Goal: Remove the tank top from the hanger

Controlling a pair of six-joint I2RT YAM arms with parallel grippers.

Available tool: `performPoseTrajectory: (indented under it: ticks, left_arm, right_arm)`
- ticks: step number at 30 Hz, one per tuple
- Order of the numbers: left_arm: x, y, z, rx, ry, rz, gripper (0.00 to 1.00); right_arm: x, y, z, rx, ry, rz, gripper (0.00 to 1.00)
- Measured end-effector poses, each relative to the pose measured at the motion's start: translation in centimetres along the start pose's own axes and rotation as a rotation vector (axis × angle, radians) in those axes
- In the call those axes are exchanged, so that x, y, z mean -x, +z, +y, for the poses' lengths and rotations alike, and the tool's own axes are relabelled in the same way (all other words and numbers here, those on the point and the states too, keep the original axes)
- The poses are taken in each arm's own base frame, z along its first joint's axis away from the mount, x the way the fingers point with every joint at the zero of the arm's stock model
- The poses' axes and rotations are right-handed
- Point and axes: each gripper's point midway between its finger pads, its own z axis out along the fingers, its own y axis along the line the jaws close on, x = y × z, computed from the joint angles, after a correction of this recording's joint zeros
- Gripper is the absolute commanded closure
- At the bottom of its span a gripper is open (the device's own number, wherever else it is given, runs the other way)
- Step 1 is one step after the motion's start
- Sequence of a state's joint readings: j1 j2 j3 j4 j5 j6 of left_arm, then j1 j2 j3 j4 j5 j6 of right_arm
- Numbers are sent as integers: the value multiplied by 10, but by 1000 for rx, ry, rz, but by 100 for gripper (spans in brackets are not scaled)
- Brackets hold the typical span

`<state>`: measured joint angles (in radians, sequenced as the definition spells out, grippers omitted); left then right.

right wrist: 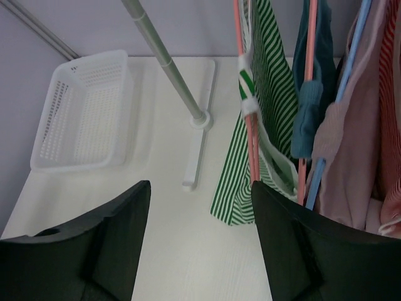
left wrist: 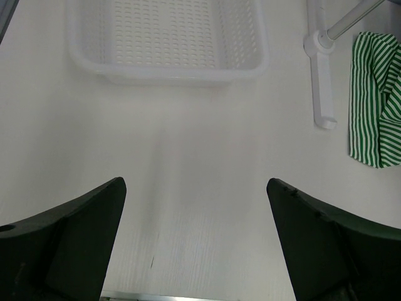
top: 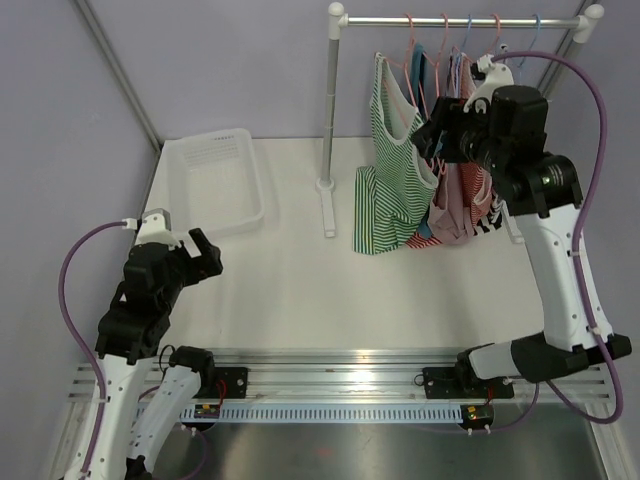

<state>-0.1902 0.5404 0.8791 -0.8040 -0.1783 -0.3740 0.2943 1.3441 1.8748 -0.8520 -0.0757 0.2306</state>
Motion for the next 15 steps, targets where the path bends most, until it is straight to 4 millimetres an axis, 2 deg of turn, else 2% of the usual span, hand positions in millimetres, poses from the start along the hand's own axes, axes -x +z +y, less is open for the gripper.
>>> performPoseTrajectory:
  ticks: [8, 12, 15]
  left_arm:
    - [2, 1, -6, -30, -3, -7, 1]
    - [2, 0, -7, -37, -4, -9, 1]
    - [3, -2, -7, -46, -6, -24, 1]
  right_arm:
    - [50, 54, -1, -29, -102, -43, 34]
    - [52, 89, -6, -42, -137, -26, 37]
    - [48, 116, -14, -67, -162, -7, 44]
